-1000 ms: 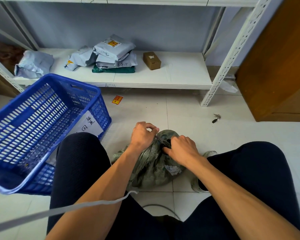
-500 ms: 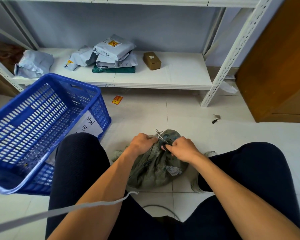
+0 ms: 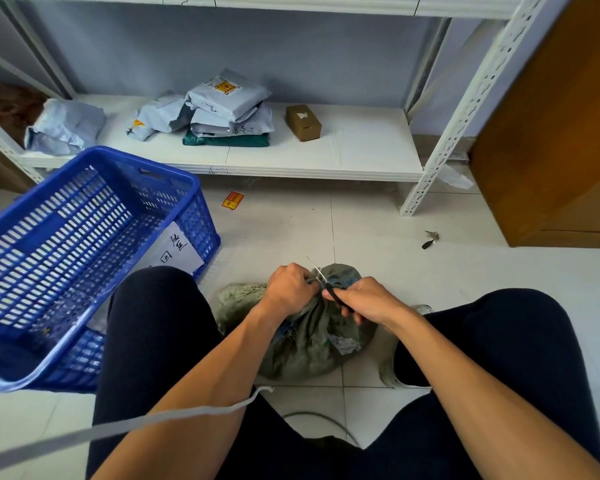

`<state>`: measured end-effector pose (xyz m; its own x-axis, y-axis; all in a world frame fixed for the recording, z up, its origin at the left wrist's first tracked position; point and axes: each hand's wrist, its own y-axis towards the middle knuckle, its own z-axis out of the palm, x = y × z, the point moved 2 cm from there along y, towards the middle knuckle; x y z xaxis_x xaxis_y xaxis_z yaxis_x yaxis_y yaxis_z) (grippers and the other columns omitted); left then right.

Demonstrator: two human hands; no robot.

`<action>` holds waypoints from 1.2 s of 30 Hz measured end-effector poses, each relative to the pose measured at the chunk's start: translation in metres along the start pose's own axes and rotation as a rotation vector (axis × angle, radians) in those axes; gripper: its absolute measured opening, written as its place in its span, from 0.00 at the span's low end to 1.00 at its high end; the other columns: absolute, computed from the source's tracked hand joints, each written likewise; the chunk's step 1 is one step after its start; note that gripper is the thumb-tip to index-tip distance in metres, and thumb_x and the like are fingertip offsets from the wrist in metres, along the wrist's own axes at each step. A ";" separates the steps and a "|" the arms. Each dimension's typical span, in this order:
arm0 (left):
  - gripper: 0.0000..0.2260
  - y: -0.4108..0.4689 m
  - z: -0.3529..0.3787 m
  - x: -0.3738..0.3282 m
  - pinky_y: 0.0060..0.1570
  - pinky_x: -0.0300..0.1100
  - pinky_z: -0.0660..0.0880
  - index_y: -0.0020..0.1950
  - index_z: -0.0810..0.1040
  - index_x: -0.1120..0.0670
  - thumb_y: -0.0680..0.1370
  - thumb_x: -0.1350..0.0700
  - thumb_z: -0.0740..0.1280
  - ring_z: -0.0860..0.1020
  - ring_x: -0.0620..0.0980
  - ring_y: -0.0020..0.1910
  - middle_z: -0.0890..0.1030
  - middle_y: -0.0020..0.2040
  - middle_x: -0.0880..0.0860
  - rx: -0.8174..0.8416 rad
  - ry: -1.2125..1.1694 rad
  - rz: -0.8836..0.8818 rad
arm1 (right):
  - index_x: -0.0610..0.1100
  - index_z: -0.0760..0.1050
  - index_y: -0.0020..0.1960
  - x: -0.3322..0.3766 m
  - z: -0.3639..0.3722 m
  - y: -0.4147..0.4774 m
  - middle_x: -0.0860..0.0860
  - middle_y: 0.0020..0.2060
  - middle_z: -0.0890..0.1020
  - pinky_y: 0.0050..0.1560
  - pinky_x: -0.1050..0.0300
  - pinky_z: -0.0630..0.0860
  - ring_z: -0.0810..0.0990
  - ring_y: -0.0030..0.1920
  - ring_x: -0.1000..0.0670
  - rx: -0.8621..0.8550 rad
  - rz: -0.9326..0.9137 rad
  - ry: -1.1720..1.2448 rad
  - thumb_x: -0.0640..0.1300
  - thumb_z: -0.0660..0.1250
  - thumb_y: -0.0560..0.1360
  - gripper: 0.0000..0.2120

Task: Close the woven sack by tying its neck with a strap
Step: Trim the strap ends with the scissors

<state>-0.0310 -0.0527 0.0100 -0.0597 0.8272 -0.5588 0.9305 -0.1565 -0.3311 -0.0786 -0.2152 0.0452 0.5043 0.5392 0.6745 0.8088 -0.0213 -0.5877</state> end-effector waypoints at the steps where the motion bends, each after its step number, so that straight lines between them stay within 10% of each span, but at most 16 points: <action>1: 0.10 -0.001 0.001 -0.001 0.39 0.44 0.71 0.41 0.83 0.54 0.76 0.51 0.67 0.78 0.57 0.43 0.82 0.39 0.55 -0.010 0.035 0.013 | 0.45 0.76 0.30 0.001 -0.001 -0.001 0.51 0.25 0.79 0.36 0.58 0.72 0.71 0.24 0.51 -0.009 0.007 -0.016 0.60 0.74 0.71 0.21; 7: 0.13 -0.003 0.003 -0.005 0.36 0.44 0.66 0.35 0.77 0.54 0.76 0.47 0.67 0.74 0.57 0.37 0.77 0.34 0.54 -0.080 0.101 0.029 | 0.45 0.76 0.31 0.005 -0.009 -0.006 0.55 0.16 0.73 0.29 0.61 0.69 0.70 0.22 0.53 -0.024 0.023 -0.083 0.57 0.73 0.73 0.20; 24: 0.11 -0.004 -0.004 0.001 0.45 0.49 0.80 0.46 0.85 0.54 0.77 0.49 0.67 0.80 0.57 0.43 0.84 0.42 0.56 -0.104 0.014 -0.005 | 0.49 0.81 0.28 -0.007 0.003 0.010 0.49 0.30 0.85 0.35 0.57 0.79 0.78 0.23 0.52 -0.023 0.017 -0.040 0.54 0.74 0.75 0.18; 36: 0.11 -0.002 -0.003 0.000 0.40 0.44 0.73 0.47 0.85 0.55 0.77 0.49 0.67 0.79 0.57 0.43 0.84 0.43 0.56 -0.142 0.050 0.023 | 0.38 0.82 0.51 -0.011 0.002 0.008 0.48 0.36 0.83 0.35 0.60 0.78 0.79 0.31 0.50 0.163 0.071 0.120 0.60 0.72 0.74 0.24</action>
<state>-0.0318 -0.0504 0.0133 -0.0235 0.8505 -0.5254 0.9733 -0.1006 -0.2063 -0.0788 -0.2193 0.0322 0.5985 0.4368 0.6715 0.7152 0.0862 -0.6935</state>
